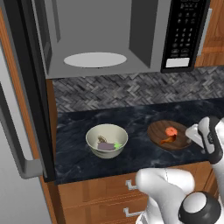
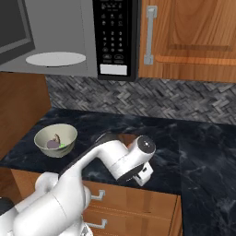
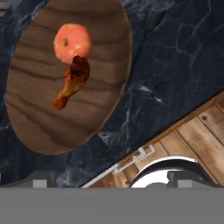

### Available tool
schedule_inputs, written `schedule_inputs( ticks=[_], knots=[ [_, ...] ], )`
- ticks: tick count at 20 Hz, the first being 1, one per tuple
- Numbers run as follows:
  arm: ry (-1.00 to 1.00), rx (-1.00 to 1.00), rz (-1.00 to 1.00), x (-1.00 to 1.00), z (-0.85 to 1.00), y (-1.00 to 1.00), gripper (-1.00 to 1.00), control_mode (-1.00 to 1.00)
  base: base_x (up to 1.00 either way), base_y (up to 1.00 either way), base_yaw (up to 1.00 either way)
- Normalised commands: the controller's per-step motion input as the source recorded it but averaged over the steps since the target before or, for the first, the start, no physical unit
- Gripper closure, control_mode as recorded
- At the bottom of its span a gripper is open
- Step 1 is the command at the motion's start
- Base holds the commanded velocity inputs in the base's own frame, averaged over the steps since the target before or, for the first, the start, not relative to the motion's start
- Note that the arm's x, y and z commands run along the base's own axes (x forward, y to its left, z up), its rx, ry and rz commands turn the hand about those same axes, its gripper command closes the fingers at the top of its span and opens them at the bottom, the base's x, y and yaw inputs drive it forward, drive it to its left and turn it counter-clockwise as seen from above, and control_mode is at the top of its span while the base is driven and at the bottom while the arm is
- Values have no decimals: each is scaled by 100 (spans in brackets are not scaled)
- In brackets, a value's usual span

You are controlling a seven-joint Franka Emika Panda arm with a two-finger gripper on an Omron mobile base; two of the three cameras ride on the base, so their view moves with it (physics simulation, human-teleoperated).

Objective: Place the bowl containing the chicken drumstick and squash in the microwave. Close the microwave door and press the start button to microwave the meal.

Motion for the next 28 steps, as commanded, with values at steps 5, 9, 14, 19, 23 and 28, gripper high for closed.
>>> schedule_inputs(
  ticks=[5,9,14,19,23,28],
  knots=[
    [3,0,0,30,-2,0,-100,-100,0,0,0],
    [-1,1,0,11,-32,0,-100,-100,0,0,0],
    [-2,6,0,7,-36,0,-100,-100,0,0,0],
    [0,4,0,14,-18,0,-100,-100,0,0,0],
    [0,4,0,20,-2,0,-100,-100,0,0,0],
    [0,5,0,22,0,-1,-100,-100,0,0,0]
  ],
)
